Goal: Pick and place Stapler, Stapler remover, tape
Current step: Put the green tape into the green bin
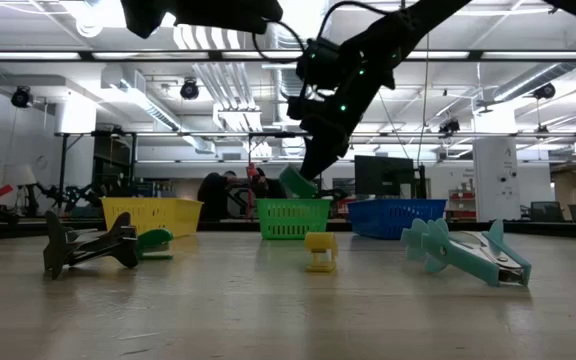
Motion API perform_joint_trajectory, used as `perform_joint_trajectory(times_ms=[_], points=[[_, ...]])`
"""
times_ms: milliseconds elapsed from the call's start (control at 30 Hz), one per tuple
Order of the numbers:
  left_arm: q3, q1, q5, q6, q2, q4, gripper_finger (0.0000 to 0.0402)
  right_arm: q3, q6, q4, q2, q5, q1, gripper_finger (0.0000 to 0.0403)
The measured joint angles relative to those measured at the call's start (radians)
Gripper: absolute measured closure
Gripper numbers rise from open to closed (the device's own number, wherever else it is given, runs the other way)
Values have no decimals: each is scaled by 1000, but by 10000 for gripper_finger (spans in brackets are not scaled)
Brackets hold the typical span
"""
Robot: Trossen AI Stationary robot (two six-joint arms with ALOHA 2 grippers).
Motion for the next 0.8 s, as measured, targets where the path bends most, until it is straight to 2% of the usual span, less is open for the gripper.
perform_joint_trajectory(times_ms=[300, 533, 633, 800], points=[[-2, -16, -33, 6, 0, 1, 273, 83, -38, -109, 96, 0, -2, 349], [-3, -16, -34, 22, -1, 1, 273, 91, -55, -108, 116, 0, -1, 346], [-3, -16, -42, 23, -1, 1, 273, 91, -70, -112, 114, 0, -1, 328], [-3, -16, -43, 24, -1, 1, 273, 90, -94, -135, 100, 0, 1, 274]])
